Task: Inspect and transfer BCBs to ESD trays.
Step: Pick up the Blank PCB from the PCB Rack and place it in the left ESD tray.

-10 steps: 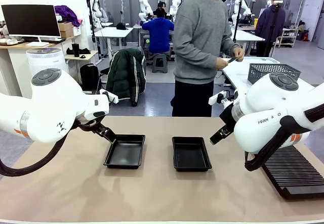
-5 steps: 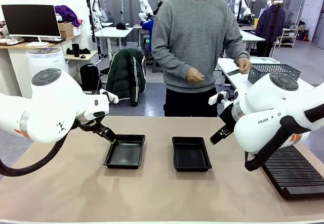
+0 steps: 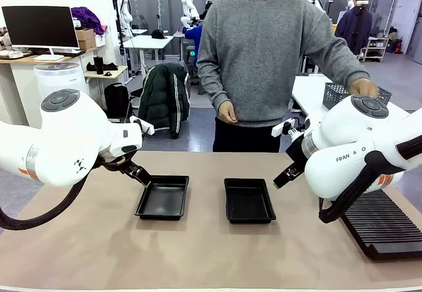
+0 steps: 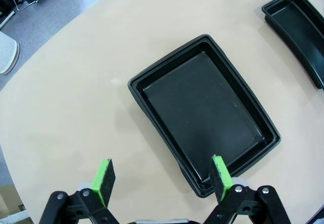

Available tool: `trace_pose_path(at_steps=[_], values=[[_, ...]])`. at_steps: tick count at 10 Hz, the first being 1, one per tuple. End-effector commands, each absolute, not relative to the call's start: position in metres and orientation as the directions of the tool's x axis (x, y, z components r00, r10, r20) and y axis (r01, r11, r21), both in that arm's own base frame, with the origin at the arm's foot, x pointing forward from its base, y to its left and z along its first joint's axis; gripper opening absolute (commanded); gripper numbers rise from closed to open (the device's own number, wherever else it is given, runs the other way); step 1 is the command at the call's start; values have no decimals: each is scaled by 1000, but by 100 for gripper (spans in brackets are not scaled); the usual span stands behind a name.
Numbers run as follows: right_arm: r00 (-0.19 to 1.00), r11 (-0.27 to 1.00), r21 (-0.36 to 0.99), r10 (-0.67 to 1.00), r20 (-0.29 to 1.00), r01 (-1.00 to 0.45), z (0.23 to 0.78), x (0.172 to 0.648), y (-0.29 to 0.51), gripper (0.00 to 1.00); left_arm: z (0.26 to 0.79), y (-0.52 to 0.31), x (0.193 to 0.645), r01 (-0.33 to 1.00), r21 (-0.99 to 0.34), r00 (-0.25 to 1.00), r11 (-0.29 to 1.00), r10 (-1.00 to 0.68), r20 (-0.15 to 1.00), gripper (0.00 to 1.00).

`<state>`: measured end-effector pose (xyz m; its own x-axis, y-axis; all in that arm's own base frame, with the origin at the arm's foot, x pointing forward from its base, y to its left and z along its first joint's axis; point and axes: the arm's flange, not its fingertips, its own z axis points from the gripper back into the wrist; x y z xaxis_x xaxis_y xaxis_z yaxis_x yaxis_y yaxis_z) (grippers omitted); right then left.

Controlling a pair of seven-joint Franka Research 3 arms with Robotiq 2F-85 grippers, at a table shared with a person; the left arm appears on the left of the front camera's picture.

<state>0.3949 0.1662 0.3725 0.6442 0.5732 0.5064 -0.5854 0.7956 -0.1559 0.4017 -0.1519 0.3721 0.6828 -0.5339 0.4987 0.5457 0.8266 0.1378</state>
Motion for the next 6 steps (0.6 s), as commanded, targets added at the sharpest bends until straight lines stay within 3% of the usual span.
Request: trace_pose_path(at_steps=[1, 6], values=[[644, 796, -155, 573, 507, -585, 372, 395, 166, 100, 372, -152, 402, 545, 138, 683, 827, -533, 499, 100], [644, 796, -155, 573, 507, -585, 372, 395, 166, 100, 372, -152, 402, 545, 138, 683, 827, -533, 499, 100]])
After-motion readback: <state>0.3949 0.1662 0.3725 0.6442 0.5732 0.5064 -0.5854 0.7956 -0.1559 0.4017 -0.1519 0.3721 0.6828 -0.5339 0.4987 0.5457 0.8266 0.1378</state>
